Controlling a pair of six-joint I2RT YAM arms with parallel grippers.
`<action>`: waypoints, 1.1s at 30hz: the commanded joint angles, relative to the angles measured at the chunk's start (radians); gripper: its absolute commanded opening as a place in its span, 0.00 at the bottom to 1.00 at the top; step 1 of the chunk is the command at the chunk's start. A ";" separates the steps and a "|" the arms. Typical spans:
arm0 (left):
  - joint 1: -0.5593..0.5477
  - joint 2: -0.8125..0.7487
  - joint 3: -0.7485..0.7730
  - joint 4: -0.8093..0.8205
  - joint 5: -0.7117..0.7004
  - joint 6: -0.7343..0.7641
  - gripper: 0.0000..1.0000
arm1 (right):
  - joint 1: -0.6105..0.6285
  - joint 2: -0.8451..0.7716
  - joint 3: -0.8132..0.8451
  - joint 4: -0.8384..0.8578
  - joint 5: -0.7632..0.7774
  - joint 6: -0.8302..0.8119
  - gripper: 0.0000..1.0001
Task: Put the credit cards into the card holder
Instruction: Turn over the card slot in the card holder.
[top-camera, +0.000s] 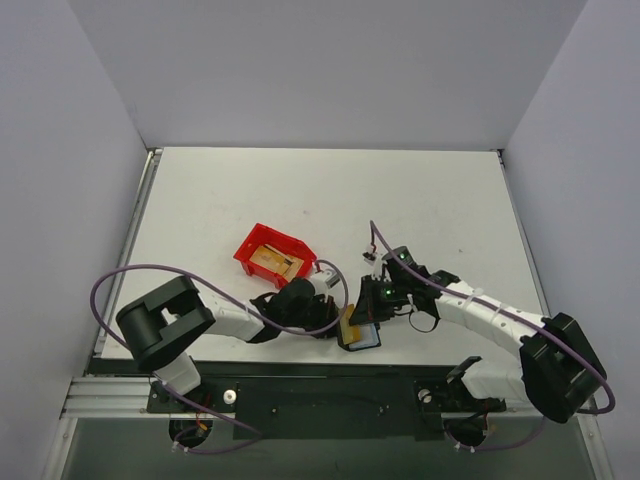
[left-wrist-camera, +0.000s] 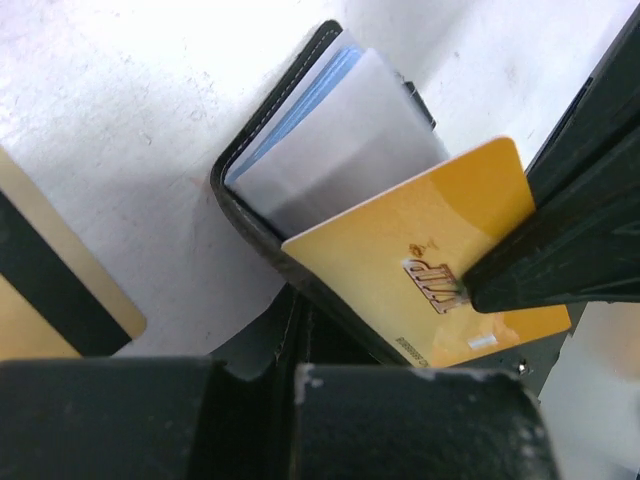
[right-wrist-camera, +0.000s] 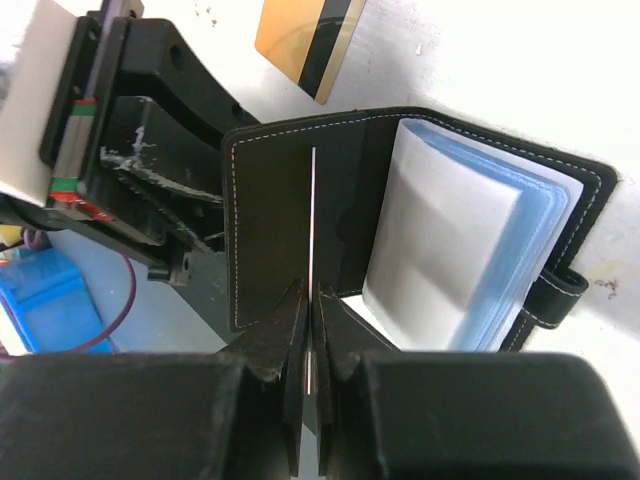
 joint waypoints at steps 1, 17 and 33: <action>-0.004 -0.046 -0.041 -0.071 -0.018 0.010 0.00 | 0.042 0.035 0.023 0.069 0.066 0.038 0.00; -0.003 -0.362 -0.045 -0.463 -0.183 0.058 0.00 | 0.073 0.136 0.014 0.113 0.198 0.056 0.00; -0.001 -0.484 0.044 -0.436 -0.180 0.130 0.00 | 0.088 0.151 0.017 0.120 0.218 0.061 0.00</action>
